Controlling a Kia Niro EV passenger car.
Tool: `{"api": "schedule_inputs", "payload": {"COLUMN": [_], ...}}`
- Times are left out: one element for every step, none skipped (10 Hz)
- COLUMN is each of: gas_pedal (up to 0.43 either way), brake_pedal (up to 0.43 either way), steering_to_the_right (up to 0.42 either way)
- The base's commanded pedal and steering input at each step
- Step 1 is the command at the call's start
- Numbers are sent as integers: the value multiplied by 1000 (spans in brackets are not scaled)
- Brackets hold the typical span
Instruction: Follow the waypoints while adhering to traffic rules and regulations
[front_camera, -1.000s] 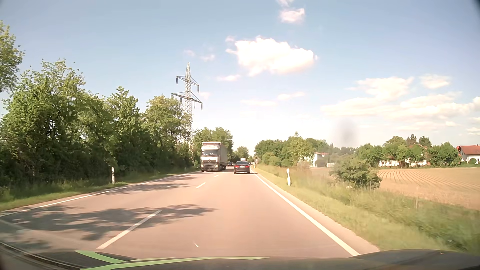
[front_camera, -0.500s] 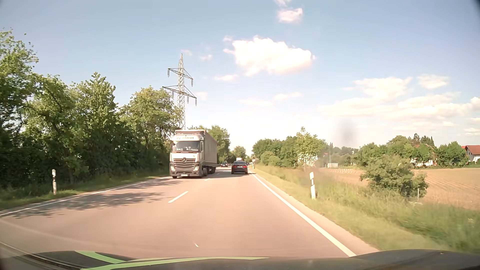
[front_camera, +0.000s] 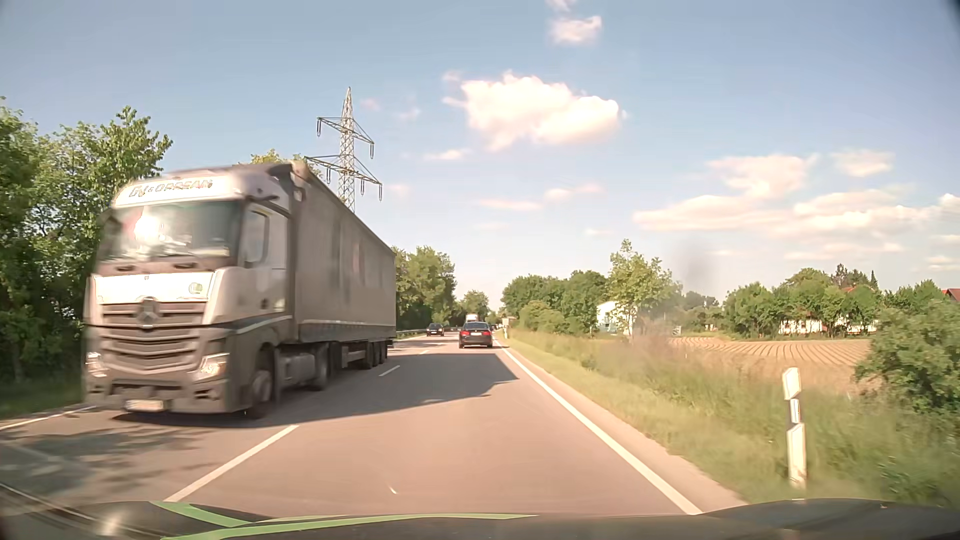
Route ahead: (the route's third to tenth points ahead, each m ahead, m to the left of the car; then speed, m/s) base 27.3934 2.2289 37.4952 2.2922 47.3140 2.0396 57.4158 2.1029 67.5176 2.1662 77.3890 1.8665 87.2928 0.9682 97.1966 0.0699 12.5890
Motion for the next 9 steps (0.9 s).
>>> {"api": "schedule_inputs", "payload": {"gas_pedal": [79, 67, 67, 67, 59, 59, 47, 47, 47], "brake_pedal": [0, 0, 0, 0, 0, 0, 0, 0, 0], "steering_to_the_right": [0, 0, 0, 0, 0, 0, 0, 0, 0]}}
